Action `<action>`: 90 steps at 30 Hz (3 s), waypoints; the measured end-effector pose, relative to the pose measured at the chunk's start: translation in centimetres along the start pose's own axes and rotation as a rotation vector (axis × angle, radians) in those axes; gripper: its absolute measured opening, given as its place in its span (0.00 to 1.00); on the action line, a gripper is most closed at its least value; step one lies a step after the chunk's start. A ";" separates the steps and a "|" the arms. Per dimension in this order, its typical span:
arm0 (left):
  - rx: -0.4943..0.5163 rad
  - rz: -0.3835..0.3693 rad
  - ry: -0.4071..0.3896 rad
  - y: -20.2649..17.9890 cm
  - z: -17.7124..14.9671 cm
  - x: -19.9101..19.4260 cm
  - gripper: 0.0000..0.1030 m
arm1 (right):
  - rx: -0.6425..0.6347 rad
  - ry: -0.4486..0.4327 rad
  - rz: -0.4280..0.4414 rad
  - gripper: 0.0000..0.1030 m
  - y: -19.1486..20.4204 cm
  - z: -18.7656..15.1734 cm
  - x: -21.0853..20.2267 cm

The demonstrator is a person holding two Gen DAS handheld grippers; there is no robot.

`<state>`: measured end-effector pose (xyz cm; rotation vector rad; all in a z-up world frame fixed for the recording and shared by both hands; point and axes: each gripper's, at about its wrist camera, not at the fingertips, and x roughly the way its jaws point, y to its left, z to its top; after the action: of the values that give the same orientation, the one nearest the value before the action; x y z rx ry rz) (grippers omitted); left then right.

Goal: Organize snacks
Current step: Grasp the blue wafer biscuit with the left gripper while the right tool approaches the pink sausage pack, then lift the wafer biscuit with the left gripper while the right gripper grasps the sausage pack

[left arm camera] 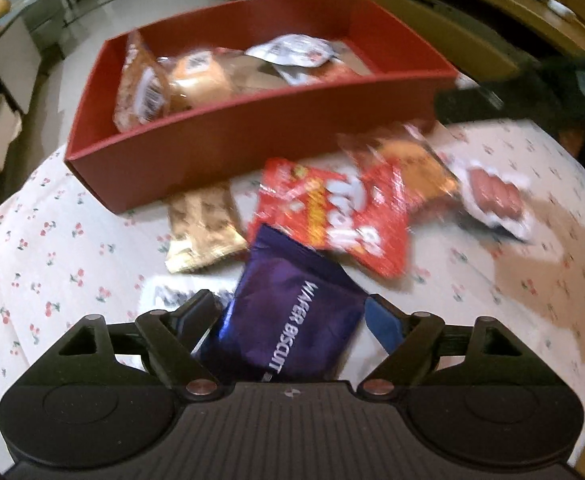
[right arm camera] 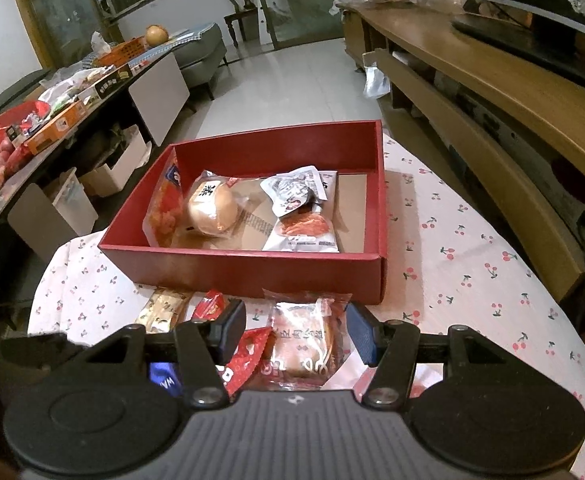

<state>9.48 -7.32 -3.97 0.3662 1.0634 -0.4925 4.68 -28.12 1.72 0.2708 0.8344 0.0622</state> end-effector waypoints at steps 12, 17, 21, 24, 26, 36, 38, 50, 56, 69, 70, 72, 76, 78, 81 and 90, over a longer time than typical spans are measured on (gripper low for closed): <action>0.096 0.035 0.025 -4.1 -0.9 0.7 0.83 | 0.087 0.025 -0.083 0.57 -4.2 -0.3 -0.5; 0.049 0.000 0.029 -4.0 -0.9 0.5 0.71 | 0.087 0.076 -0.129 0.57 -5.6 -0.5 0.6; 0.008 -0.022 0.029 -3.2 -0.8 0.2 0.64 | 0.037 0.104 -0.126 0.61 -5.8 -0.8 1.8; 0.011 -0.015 0.026 -3.2 -0.8 0.1 0.64 | 0.006 0.127 -0.115 0.61 -6.1 -1.0 3.3; 0.014 -0.015 0.026 -3.3 -0.9 0.0 0.63 | -0.007 0.131 -0.118 0.61 -6.3 -1.1 4.1; -0.008 -0.031 0.040 -3.2 -1.5 -0.7 0.64 | -0.018 0.244 -0.014 0.63 -5.9 -2.6 4.3; -0.013 -0.035 0.043 -3.1 -1.6 -0.9 0.64 | -0.005 0.267 0.002 0.63 -5.7 -3.1 3.5; -0.034 -0.038 0.055 -2.5 -1.8 -1.4 0.67 | -0.038 0.279 0.028 0.69 -4.3 -4.7 0.1; -0.048 -0.037 0.053 -2.8 -1.3 -0.8 0.68 | -0.116 0.286 -0.058 0.69 -3.3 -4.0 3.0; -0.027 -0.026 0.046 -3.5 -1.0 -0.3 0.70 | -0.189 0.296 -0.105 0.68 -2.6 -5.3 3.3; -0.030 -0.024 0.042 -3.5 -1.0 -0.4 0.68 | -0.195 0.293 -0.106 0.68 -2.5 -5.4 3.2; -0.047 -0.026 0.040 -3.3 -1.0 -0.5 0.65 | -0.216 0.276 -0.106 0.68 -1.9 -5.6 2.8; -0.067 -0.008 0.036 -3.1 -1.5 -1.0 0.64 | -0.206 0.223 -0.076 0.68 -1.3 -5.3 1.3; -0.076 -0.011 0.030 -3.1 -1.7 -1.4 0.64 | -0.195 0.199 -0.073 0.68 -1.1 -5.2 0.8; -0.094 -0.018 0.008 -2.8 -1.7 -2.2 0.64 | -0.184 0.182 -0.059 0.68 -0.9 -5.1 0.0; -0.115 -0.022 -0.010 -2.3 -1.6 -3.2 0.64 | -0.217 0.159 -0.115 0.68 0.4 -6.2 -0.6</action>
<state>5.72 -7.76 -1.93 0.2510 1.0821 -0.4503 -0.32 -26.48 -1.71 0.0130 0.9915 0.0664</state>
